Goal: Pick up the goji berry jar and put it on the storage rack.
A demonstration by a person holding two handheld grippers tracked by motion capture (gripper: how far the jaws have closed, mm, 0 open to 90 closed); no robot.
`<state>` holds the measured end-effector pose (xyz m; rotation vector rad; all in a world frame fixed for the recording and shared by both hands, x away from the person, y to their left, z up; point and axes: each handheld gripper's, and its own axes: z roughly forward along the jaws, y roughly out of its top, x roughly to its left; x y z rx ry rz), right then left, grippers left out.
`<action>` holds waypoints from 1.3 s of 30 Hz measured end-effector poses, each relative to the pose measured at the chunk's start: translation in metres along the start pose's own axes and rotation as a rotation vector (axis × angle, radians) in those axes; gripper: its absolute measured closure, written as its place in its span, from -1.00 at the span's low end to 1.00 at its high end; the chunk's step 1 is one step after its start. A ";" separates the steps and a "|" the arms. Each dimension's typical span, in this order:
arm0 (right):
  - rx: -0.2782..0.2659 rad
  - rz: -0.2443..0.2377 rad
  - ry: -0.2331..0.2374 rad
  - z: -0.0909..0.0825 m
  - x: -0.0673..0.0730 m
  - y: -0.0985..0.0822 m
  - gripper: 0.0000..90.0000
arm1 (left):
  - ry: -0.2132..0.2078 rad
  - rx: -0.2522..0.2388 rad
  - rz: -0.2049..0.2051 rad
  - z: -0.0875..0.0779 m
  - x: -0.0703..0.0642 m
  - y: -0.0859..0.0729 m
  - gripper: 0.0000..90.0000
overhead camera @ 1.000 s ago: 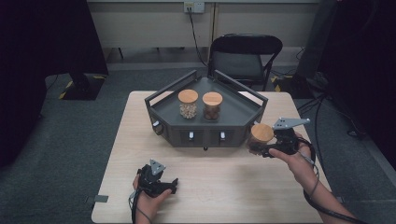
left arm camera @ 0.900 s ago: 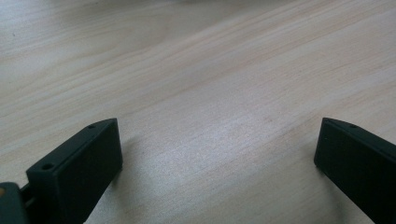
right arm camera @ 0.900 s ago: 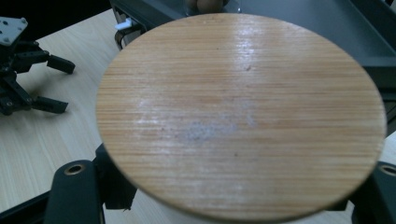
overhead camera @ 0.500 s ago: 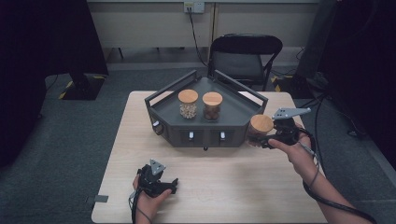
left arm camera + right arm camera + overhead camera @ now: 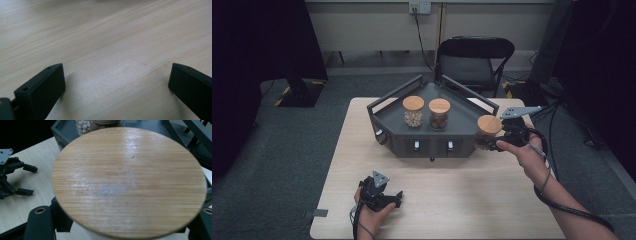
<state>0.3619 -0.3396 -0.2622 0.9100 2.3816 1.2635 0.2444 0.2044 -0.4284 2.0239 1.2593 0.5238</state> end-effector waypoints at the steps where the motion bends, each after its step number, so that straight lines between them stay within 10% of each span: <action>1: 0.001 -0.002 -0.001 0.000 0.000 0.001 -0.43 | 0.000 0.000 0.000 0.000 0.000 0.000 -1.00; 39: 0.008 0.012 -0.049 0.035 -0.011 0.045 -0.43 | -0.003 0.001 0.004 0.000 0.001 0.000 -1.00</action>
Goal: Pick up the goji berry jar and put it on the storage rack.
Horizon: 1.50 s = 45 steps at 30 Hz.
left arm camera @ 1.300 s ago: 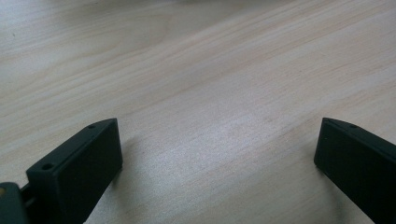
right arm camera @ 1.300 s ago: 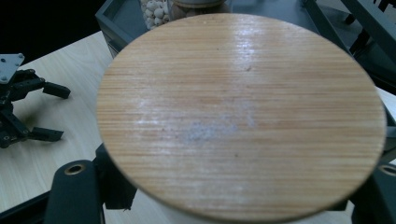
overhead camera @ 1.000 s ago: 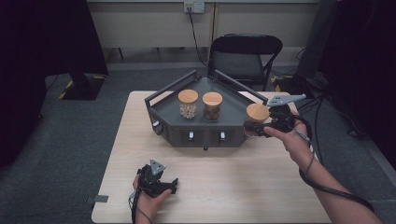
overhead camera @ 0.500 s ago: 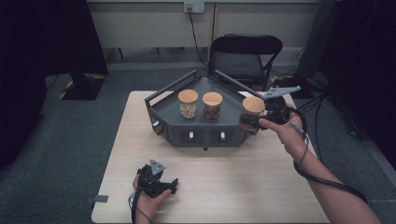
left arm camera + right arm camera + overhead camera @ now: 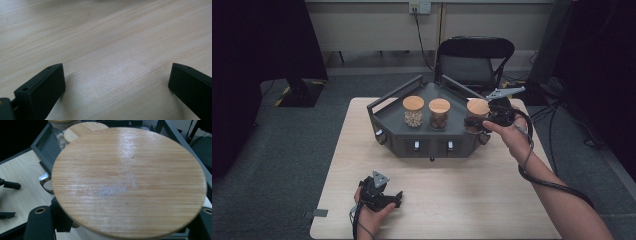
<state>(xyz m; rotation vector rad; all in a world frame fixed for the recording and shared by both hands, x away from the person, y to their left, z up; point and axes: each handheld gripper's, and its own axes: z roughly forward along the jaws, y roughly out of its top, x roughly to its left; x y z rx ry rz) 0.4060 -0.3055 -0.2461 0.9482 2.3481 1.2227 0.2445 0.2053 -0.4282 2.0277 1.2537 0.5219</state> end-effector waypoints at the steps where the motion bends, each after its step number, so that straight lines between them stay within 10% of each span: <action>1: -0.001 0.002 0.000 0.001 -0.001 0.001 -0.43 | 0.000 0.000 0.000 0.000 0.000 0.000 -1.00; 45: 0.013 0.015 -0.025 0.049 -0.001 0.001 -0.43 | 0.000 -0.001 -0.001 0.000 0.000 0.000 -1.00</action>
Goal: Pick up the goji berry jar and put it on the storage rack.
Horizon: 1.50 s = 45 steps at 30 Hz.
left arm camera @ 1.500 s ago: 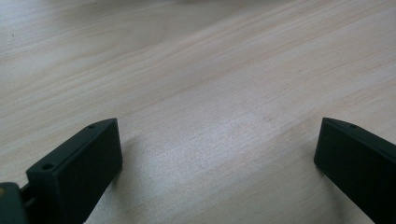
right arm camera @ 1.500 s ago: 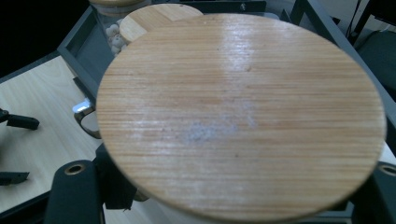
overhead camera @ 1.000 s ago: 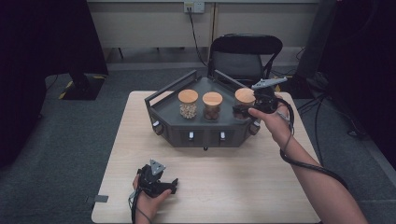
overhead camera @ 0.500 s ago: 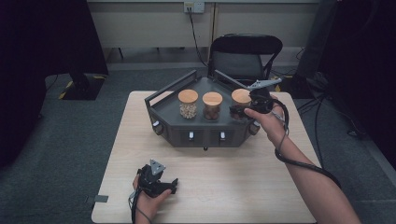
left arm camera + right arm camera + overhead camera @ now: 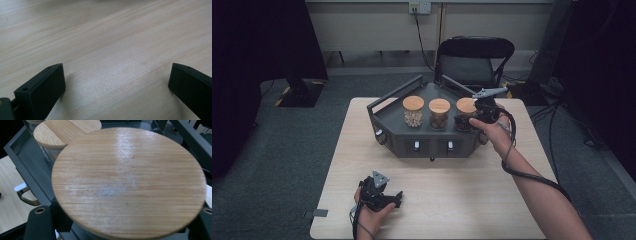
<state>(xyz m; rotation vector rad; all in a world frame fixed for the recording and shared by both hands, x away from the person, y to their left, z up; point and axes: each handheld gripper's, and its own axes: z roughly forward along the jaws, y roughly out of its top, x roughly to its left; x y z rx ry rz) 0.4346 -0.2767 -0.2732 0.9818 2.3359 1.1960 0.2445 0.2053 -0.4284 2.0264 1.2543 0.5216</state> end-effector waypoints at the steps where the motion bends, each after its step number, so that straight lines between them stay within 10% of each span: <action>1: 0.002 0.001 -0.002 0.001 0.000 0.000 -0.43 | 0.000 0.000 0.000 0.000 0.000 0.000 -1.00; 45: 0.008 0.012 -0.013 0.014 0.002 -0.004 -0.44 | 0.000 0.000 0.000 0.000 0.000 0.000 -1.00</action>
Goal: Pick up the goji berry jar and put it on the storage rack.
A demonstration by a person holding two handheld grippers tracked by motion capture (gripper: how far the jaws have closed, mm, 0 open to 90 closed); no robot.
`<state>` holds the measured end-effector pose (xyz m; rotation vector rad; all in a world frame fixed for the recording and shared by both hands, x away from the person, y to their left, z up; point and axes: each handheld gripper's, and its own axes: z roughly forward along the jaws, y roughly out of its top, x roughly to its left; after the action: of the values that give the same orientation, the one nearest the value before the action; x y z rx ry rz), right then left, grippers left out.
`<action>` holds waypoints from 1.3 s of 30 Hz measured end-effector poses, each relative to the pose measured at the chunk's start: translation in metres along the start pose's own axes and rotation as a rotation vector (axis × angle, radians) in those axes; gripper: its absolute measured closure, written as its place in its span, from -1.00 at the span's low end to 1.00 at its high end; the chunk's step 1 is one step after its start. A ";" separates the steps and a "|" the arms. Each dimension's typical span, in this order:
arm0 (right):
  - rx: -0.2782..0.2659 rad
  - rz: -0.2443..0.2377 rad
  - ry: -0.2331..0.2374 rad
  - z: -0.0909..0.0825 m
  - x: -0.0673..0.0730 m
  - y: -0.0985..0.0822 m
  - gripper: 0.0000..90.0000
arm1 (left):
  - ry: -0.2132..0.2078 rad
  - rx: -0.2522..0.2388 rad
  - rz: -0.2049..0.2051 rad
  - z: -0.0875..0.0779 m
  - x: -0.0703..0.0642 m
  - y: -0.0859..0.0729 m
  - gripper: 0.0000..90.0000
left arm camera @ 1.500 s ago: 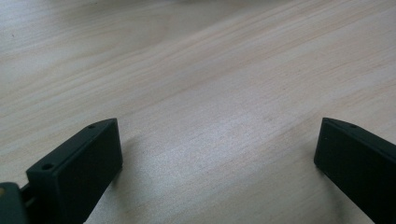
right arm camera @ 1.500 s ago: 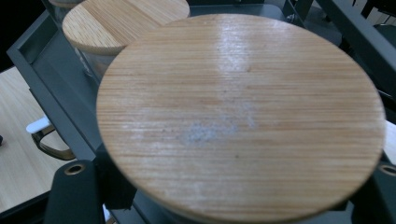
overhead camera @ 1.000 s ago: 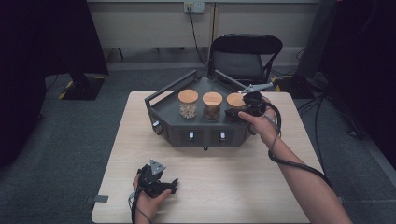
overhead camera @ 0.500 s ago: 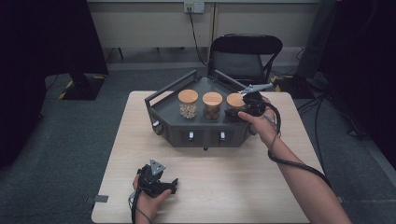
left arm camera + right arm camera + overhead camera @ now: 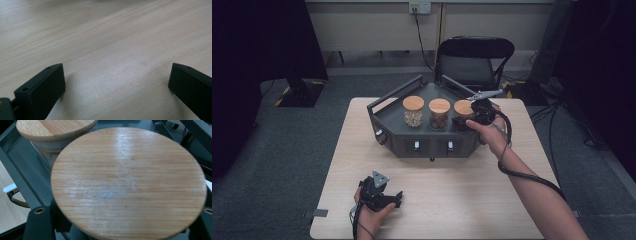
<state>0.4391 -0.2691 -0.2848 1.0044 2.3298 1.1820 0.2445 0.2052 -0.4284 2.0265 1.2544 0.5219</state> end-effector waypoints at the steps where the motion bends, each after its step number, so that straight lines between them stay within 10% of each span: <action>1: 0.001 0.000 -0.001 0.000 0.000 0.000 -0.44 | 0.000 0.000 0.000 0.000 0.000 0.000 -1.00; 39: -0.004 0.053 -0.047 -0.022 0.005 -0.002 -0.95 | -0.001 0.000 0.003 0.000 0.000 0.000 -1.00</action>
<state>0.4222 -0.2787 -0.2729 1.0869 2.2771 1.1699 0.2444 0.2057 -0.4283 2.0290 1.2511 0.5221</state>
